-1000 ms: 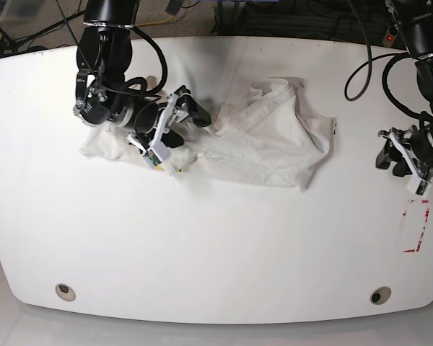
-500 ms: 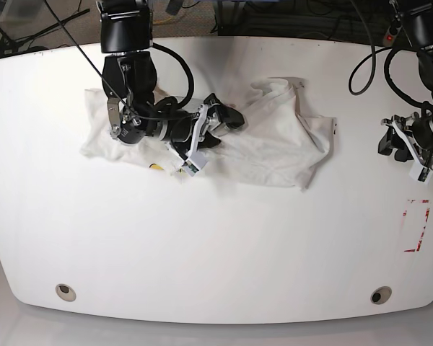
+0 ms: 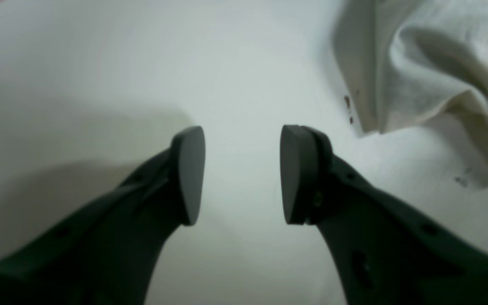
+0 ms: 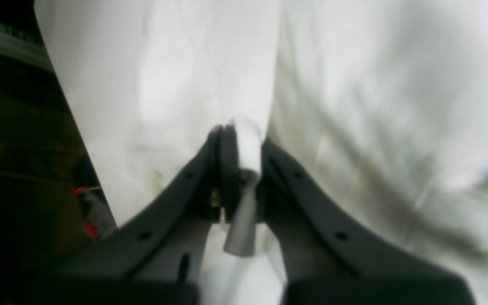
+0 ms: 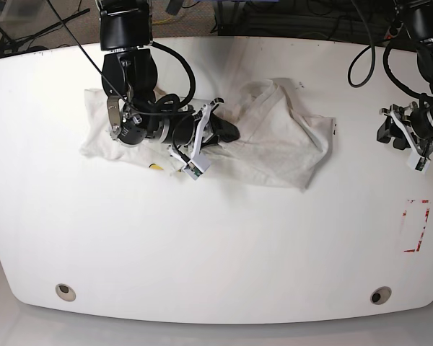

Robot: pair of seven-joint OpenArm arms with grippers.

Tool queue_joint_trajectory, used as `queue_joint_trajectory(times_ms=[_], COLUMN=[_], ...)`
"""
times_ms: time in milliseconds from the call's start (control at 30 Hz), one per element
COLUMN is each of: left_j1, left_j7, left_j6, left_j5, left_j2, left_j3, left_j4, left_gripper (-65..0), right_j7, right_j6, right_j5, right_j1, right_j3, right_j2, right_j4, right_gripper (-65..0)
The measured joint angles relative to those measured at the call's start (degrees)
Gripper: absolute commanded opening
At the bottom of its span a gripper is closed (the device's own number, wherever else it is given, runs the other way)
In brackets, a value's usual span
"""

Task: Fold the T-shirt properly
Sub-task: 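Press and smooth the folded shirt with the right gripper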

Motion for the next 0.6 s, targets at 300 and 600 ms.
queue_joint_trajectory(times_ms=[300,600], left_j1=[1.55,1.51], left_j7=[-0.02,-0.07], left_j6=[0.0,0.0], left_j5=[4.31,4.79], left_j2=[0.24,0.26], left_j3=[0.11,0.2], left_j4=[0.07,0.13], left_gripper=[-38.9,-38.9], right_j7=[-4.42,-4.2], right_j6=[0.15,0.13], right_j5=[4.68,5.4], right_j1=[3.82,8.37], right_j3=[2.97,2.95], right_j2=[2.78,6.01], right_j4=[2.69,-4.98], right_gripper=[-65.0,-49.8])
